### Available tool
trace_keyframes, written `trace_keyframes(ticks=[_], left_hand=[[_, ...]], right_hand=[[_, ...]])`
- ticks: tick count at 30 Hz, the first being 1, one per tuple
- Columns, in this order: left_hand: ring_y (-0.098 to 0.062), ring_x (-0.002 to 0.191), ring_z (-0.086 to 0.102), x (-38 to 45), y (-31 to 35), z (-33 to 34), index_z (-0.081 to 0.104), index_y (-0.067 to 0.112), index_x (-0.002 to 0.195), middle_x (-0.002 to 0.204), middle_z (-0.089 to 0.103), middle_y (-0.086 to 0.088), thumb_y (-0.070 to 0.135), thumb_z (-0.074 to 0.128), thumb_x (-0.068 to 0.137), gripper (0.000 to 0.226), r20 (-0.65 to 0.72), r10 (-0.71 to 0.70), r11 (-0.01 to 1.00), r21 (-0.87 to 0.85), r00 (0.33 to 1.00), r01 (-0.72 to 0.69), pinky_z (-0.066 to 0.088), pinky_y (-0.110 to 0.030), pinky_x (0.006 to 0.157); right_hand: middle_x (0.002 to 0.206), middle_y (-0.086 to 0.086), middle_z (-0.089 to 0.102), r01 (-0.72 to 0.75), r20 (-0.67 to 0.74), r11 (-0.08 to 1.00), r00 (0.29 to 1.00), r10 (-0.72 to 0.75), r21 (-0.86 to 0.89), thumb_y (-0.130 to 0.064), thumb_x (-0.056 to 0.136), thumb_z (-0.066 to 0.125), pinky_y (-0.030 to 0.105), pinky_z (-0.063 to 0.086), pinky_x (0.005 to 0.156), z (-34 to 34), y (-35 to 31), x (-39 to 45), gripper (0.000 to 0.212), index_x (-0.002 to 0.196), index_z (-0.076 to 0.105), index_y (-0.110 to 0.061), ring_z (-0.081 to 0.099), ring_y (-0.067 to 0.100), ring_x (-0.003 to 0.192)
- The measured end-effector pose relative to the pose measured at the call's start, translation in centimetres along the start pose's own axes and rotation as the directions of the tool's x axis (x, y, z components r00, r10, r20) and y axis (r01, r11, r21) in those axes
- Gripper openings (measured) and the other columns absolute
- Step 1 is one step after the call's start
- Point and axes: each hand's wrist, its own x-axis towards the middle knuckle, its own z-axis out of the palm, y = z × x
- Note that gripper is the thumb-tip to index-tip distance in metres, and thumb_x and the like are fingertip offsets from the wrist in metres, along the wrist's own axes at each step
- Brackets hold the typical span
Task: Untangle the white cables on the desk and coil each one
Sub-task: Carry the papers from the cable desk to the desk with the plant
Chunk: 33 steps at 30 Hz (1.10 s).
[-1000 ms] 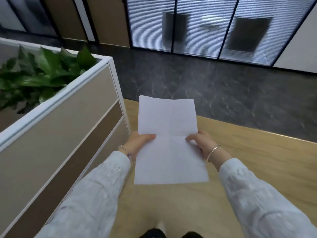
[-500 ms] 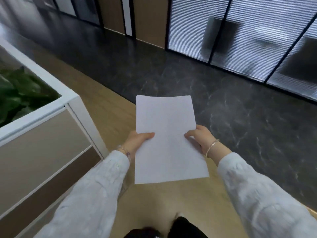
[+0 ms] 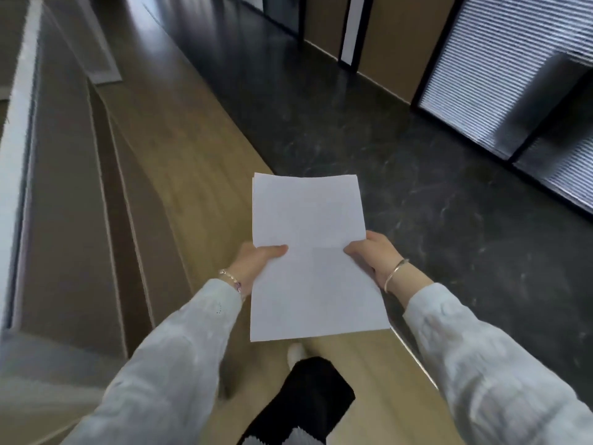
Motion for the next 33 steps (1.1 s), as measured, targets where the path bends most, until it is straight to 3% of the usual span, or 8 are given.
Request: trace_keyframes(ticks=[4, 7, 10, 15, 19, 25, 29, 33], left_hand=[[-0.007, 0.068, 0.071, 8.2, 6.0, -0.4, 0.068, 0.018, 0.091, 0.087, 0.073, 0.006, 0.011, 0.072, 0.084, 0.010, -0.070, 0.043, 0.999, 0.003, 0.997, -0.043, 0.052, -0.018, 0.054], [0.001, 0.066, 0.067, 13.8, 10.3, -1.5, 0.065, 0.021, 0.098, 0.091, 0.069, 0.012, 0.019, 0.071, 0.087, 0.013, -0.131, 0.082, 0.996, 0.025, 0.988, -0.080, 0.046, -0.011, 0.049], [-0.002, 0.077, 0.064, 18.7, 13.4, -3.1, 0.062, 0.023, 0.106, 0.095, 0.068, 0.012, 0.022, 0.071, 0.087, 0.021, -0.183, 0.090, 0.996, 0.014, 0.979, -0.089, 0.047, -0.015, 0.057], [-0.018, 0.093, 0.069, 27.7, 18.0, -6.8, 0.067, 0.019, 0.105, 0.103, 0.073, 0.003, 0.022, 0.079, 0.078, 0.029, -0.329, 0.063, 0.996, -0.046, 0.942, -0.082, 0.054, -0.036, 0.086], [-0.019, 0.089, 0.071, 37.0, 22.6, -10.0, 0.070, 0.021, 0.094, 0.097, 0.075, 0.003, 0.017, 0.079, 0.077, 0.019, -0.464, 0.049, 0.988, -0.108, 0.884, -0.111, 0.054, -0.035, 0.084], [-0.025, 0.089, 0.071, 47.6, 30.1, -13.7, 0.070, 0.011, 0.108, 0.098, 0.075, -0.003, 0.013, 0.081, 0.073, 0.037, -0.623, 0.000, 0.960, -0.218, 0.782, -0.174, 0.055, -0.041, 0.087], [-0.023, 0.083, 0.072, 53.0, 34.6, -17.1, 0.070, 0.008, 0.102, 0.095, 0.074, -0.006, 0.007, 0.076, 0.078, 0.024, -0.683, -0.040, 0.935, -0.283, 0.729, -0.214, 0.057, -0.032, 0.074], [-0.026, 0.085, 0.072, 58.1, 37.9, -22.2, 0.070, 0.005, 0.104, 0.097, 0.074, -0.009, 0.005, 0.075, 0.078, 0.027, -0.745, -0.086, 0.912, -0.326, 0.661, -0.249, 0.056, -0.033, 0.075]], right_hand=[[0.090, 0.016, 0.070, 0.015, 0.082, 0.999, 0.997, -0.012, -0.036, 0.007, 0.076, 0.058, 0.036, 0.055, 0.072, 2.2, -6.6, 10.2, 0.021, 0.093, 0.068, -0.003, 0.065, 0.030, 0.077], [0.096, 0.018, 0.070, 0.020, 0.150, 0.998, 0.989, -0.011, -0.056, 0.006, 0.076, 0.059, 0.044, 0.055, 0.080, 4.4, -11.6, 17.3, 0.025, 0.098, 0.067, -0.001, 0.066, 0.033, 0.083], [0.098, 0.019, 0.070, 0.019, 0.226, 0.998, 0.974, -0.004, -0.067, 0.006, 0.075, 0.059, 0.050, 0.054, 0.085, 6.9, -15.2, 23.2, 0.024, 0.094, 0.069, -0.003, 0.067, 0.037, 0.088], [0.095, 0.018, 0.069, 0.071, 0.333, 0.990, 0.943, -0.025, -0.125, 0.008, 0.078, 0.057, 0.044, 0.053, 0.082, 12.6, -21.1, 34.0, 0.021, 0.090, 0.068, -0.004, 0.065, 0.031, 0.080], [0.096, 0.016, 0.069, 0.124, 0.439, 0.968, 0.898, -0.016, -0.218, 0.006, 0.077, 0.059, 0.043, 0.052, 0.083, 18.6, -26.7, 45.6, 0.019, 0.084, 0.068, -0.010, 0.065, 0.032, 0.084], [0.086, 0.013, 0.064, 0.230, 0.577, 0.932, 0.816, -0.027, -0.280, 0.008, 0.080, 0.056, 0.031, 0.048, 0.069, 26.7, -36.2, 58.1, 0.018, 0.093, 0.065, -0.001, 0.060, 0.026, 0.073], [0.084, 0.016, 0.062, 0.261, 0.649, 0.909, 0.760, 0.014, -0.326, 0.007, 0.078, 0.056, 0.033, 0.045, 0.069, 33.3, -40.9, 65.4, 0.019, 0.092, 0.066, 0.001, 0.058, 0.029, 0.076], [0.084, 0.016, 0.062, 0.276, 0.710, 0.893, 0.702, 0.064, -0.354, 0.004, 0.077, 0.058, 0.036, 0.045, 0.070, 41.2, -43.9, 71.4, 0.022, 0.097, 0.066, 0.006, 0.058, 0.029, 0.076]])
